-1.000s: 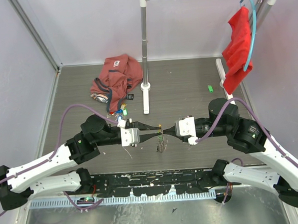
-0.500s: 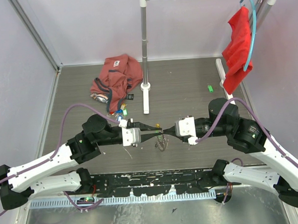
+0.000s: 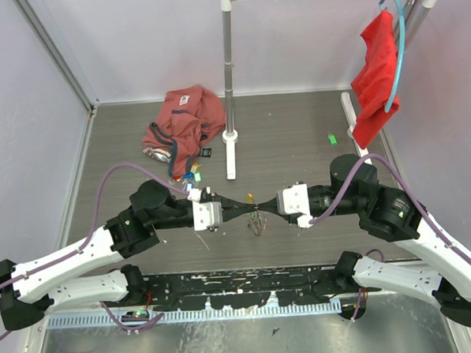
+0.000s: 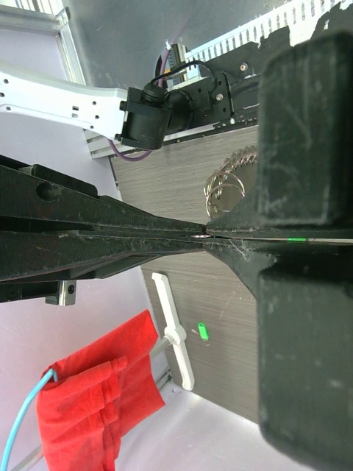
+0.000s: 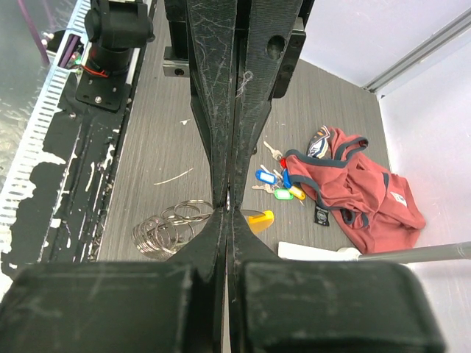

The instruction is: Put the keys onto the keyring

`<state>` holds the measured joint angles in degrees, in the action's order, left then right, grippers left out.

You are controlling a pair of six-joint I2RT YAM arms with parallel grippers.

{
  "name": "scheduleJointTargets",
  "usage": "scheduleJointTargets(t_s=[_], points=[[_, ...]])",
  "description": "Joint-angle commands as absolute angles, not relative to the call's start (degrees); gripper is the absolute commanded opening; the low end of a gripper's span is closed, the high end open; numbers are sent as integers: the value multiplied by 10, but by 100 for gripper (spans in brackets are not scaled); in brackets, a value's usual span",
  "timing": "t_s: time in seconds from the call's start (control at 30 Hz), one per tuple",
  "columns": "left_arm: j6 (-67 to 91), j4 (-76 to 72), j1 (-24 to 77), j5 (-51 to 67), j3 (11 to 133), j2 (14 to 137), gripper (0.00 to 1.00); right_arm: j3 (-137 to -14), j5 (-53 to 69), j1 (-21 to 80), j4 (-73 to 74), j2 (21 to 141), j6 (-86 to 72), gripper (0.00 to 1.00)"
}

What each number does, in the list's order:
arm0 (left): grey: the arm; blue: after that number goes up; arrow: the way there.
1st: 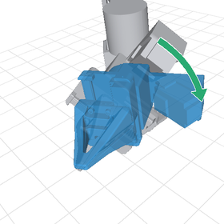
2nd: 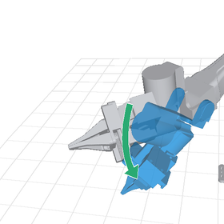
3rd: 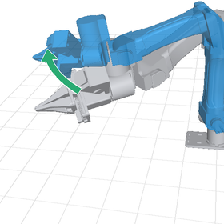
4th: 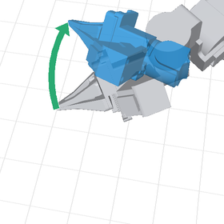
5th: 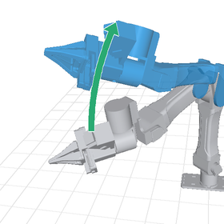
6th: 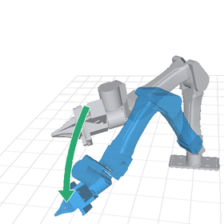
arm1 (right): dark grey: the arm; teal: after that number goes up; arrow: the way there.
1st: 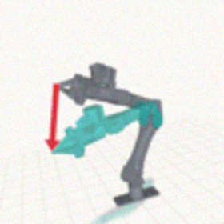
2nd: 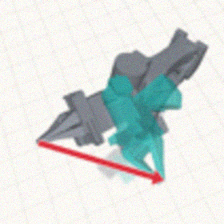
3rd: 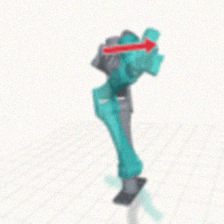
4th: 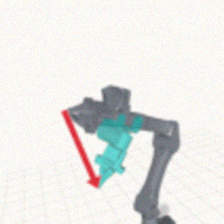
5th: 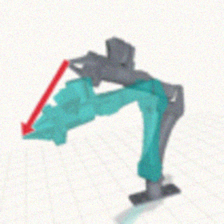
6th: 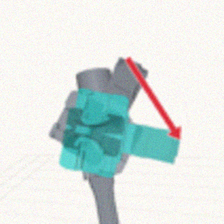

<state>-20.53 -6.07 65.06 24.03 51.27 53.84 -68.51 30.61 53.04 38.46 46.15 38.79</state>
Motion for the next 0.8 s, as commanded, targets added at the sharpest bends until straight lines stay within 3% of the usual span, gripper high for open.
scheduleJointTargets(t_s=[0.0,0.1,0.23,0.37,0.6,0.77], points=[[-206,-81,652,241,534,537,0,-696,313,532,349,461,388,1],[-206,-83,652,239,529,536,0,-695,309,532,348,458,386,6],[-207,-83,653,231,519,526,0,-688,290,532,338,445,381,28],[-209,-83,652,220,508,514,0,-681,277,532,320,423,369,42],[-162,-82,652,162,497,511,0,-696,150,532,290,422,208,48],[-92,-44,653,68,504,522,0,-716,-49,532,295,433,22,59]])
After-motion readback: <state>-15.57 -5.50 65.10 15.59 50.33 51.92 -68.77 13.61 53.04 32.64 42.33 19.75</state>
